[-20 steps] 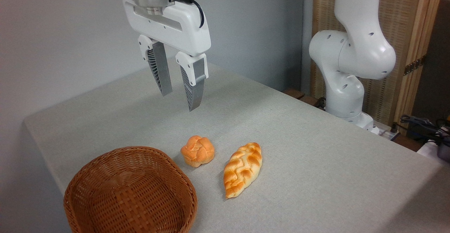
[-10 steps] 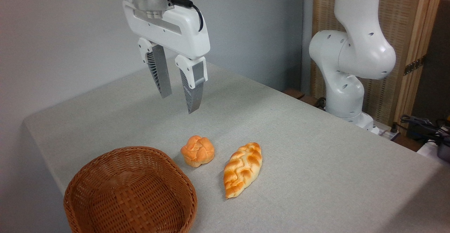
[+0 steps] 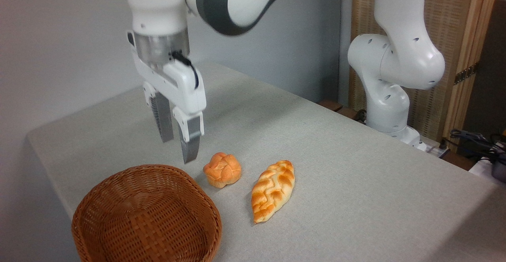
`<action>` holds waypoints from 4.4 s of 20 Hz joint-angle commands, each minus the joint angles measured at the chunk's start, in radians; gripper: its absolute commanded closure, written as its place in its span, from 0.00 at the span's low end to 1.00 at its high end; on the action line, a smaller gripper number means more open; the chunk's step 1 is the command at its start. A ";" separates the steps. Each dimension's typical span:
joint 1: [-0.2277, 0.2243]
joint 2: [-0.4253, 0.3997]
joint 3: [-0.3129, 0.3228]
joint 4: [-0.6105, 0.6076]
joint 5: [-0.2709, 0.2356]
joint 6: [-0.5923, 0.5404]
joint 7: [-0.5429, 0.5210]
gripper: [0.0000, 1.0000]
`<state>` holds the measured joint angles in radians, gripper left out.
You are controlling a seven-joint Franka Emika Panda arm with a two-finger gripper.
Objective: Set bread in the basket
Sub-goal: 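Lower the gripper fingers around the round orange bun, then close the gripper on the round orange bun, then lift the bun and carry it over the wicker basket, then lower the bun into the basket and open the gripper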
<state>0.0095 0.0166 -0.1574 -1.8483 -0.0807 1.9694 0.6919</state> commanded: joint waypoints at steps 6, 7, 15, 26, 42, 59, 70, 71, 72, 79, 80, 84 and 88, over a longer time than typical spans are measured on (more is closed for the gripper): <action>0.003 -0.026 -0.011 -0.152 -0.002 0.026 0.169 0.00; 0.003 -0.026 -0.011 -0.157 -0.002 0.025 0.169 0.00; 0.003 -0.027 -0.013 -0.187 0.005 -0.064 0.217 0.00; 0.003 -0.026 -0.014 -0.216 0.012 -0.058 0.287 0.69; 0.001 -0.024 -0.014 -0.216 0.013 -0.054 0.288 0.88; 0.003 -0.057 0.015 -0.005 -0.019 -0.291 0.279 0.95; 0.010 0.103 0.033 0.176 0.016 0.032 0.279 0.95; 0.012 0.129 0.033 0.176 0.018 0.099 0.279 0.95; 0.014 0.140 0.033 0.176 0.018 0.130 0.279 0.96; 0.014 0.224 0.022 0.176 0.025 0.200 0.282 0.41; 0.014 0.238 0.018 0.176 0.030 0.203 0.275 0.32; 0.012 0.241 -0.004 0.176 0.032 0.203 0.273 0.18; 0.014 0.238 -0.013 0.176 0.027 0.203 0.273 0.00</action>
<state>0.0209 0.2534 -0.1653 -1.6886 -0.0636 2.1649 0.9605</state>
